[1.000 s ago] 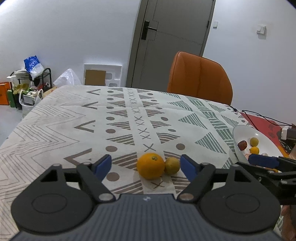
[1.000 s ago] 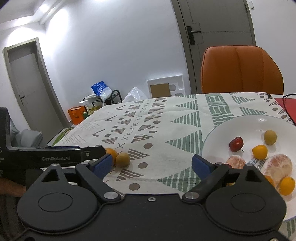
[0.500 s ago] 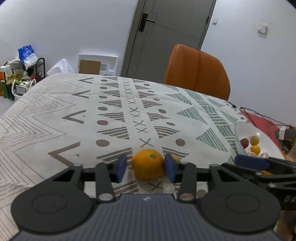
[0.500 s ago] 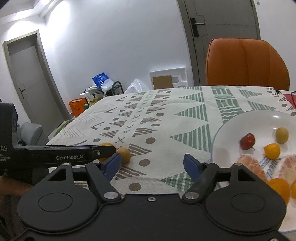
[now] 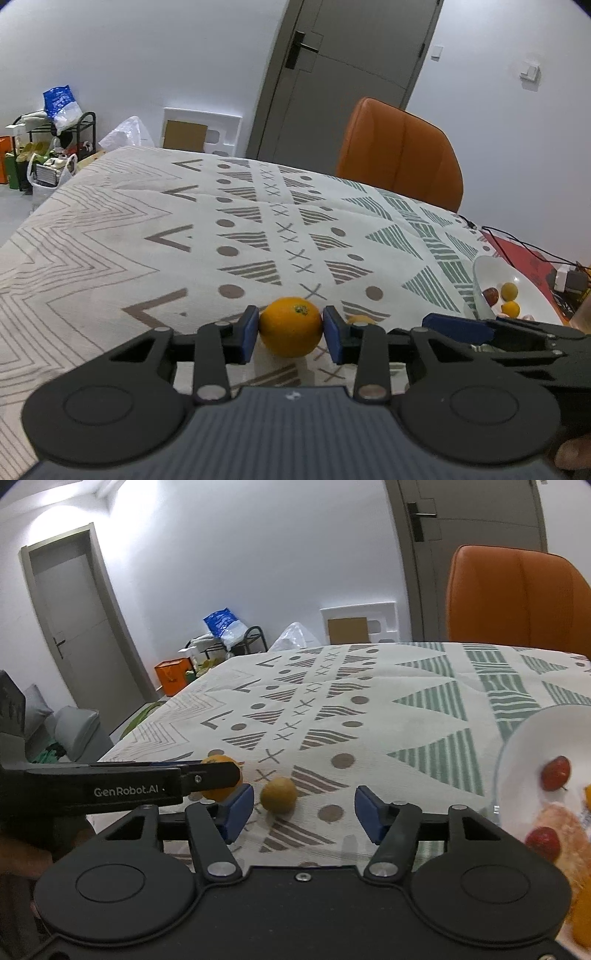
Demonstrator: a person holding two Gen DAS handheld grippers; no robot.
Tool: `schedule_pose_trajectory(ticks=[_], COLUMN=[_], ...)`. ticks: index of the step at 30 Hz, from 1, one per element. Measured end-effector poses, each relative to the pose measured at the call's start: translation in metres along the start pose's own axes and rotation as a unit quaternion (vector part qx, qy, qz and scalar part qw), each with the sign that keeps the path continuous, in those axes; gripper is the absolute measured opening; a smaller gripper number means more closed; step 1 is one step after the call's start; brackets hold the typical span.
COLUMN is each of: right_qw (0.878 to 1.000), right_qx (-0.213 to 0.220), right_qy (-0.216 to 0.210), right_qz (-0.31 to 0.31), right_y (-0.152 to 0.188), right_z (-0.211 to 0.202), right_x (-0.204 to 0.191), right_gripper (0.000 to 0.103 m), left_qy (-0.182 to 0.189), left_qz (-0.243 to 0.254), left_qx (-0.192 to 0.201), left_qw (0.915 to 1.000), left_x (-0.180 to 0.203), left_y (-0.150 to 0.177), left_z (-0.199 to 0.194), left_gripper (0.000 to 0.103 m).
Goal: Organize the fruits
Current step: 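Grasp an orange with the left tool while the right tool grasps a yellow-brown fruit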
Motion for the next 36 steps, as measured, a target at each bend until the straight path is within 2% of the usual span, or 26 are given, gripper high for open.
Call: schedule_pose_trajectory(ticks=[11,13,15,17,24,36], right_qw=[1.000,1.000,0.999,0.999,1.000,0.998], right_qx=[-0.012,-0.017,-0.023,-0.018,-0.004,0.021], right_qy=[-0.008,-0.008,-0.004,0.010,0.009,0.036], right_qz=[-0.016,-0.018,-0.023,-0.030,-0.005,0.036], right_y=[-0.001,0.000,0.003,0.005,0.002,0.004], right_z=[0.019,0.023,0.027,0.028,0.008,-0.023], right_x=[-0.023,-0.026,-0.028,-0.028,-0.017,0.023], right_gripper=[0.056,0.049,0.033,0.026,0.025,0.025], left_qy=[-0.020,-0.024,-0.027,-0.028,-0.021,0.002], left_qz=[-0.013,-0.016,-0.018,-0.016,-0.002,0.028], left_qx=[0.012,0.012,0.010,0.008,0.004,0.000], left_qw=[0.9996,0.9995,0.9994,0.9994,0.9998,0.9996], left_x=[-0.020,-0.024,-0.025,-0.025,-0.010,0.033], left_y=[-0.003,-0.002,-0.001,-0.001,-0.001,-0.001], left_z=[-0.015,-0.017,-0.017,-0.018,-0.016,-0.008], left_gripper=[0.037,0.037,0.037,0.037,0.037,0.037])
Point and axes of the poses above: each gripper's, at about its wrist camera, not at the fingertips, and z roughly the way its jaws point, x to its right, y to its underside, the point moved 8 cm from there along z, roughly the way its jaws point, and after that the axes turned 11 degrees about y, right-handed, at the moved point
